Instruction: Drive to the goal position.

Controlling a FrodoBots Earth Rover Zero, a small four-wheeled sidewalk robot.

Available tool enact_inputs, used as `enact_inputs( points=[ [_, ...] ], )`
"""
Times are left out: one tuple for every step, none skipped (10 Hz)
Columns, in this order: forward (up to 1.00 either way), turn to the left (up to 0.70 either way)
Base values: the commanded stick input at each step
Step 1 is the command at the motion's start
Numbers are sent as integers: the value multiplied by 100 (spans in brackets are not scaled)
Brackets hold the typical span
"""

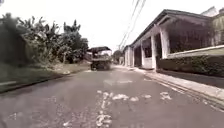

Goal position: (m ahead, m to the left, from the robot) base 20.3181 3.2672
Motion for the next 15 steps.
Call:
enact_inputs(
  points=[
    [70,0],
    [70,0],
    [70,0],
    [70,0],
    [70,0],
    [70,0],
    [70,0],
    [70,0],
    [70,0],
    [70,0],
    [70,0],
    [70,0],
    [70,0],
    [70,0],
    [70,0]
  ],
)
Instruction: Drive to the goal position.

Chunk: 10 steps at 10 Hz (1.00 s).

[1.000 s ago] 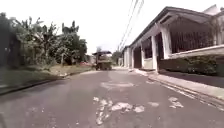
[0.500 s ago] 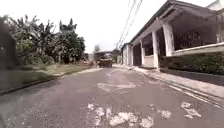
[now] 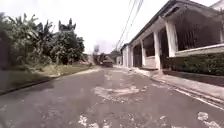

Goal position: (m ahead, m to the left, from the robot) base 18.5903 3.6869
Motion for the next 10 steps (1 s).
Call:
enact_inputs(
  points=[
    [70,0],
    [70,0],
    [70,0],
    [70,0],
    [70,0],
    [70,0],
    [70,0],
    [70,0],
    [70,0],
    [70,0]
  ],
)
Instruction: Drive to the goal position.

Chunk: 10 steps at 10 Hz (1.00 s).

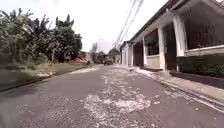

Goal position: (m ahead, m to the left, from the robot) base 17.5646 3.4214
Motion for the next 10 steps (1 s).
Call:
enact_inputs(
  points=[
    [70,0],
    [70,0],
    [70,0],
    [70,0],
    [70,0],
    [70,0],
    [70,0],
    [70,0],
    [70,0],
    [70,0]
  ],
)
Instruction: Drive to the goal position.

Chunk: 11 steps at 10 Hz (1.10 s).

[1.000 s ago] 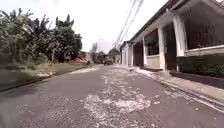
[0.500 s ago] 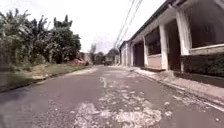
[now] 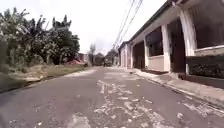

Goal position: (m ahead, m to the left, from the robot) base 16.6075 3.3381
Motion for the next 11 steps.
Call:
enact_inputs(
  points=[
    [70,0],
    [70,0],
    [70,0],
    [70,0],
    [70,0],
    [70,0],
    [70,0],
    [70,0],
    [70,0],
    [70,0],
    [70,0]
  ],
)
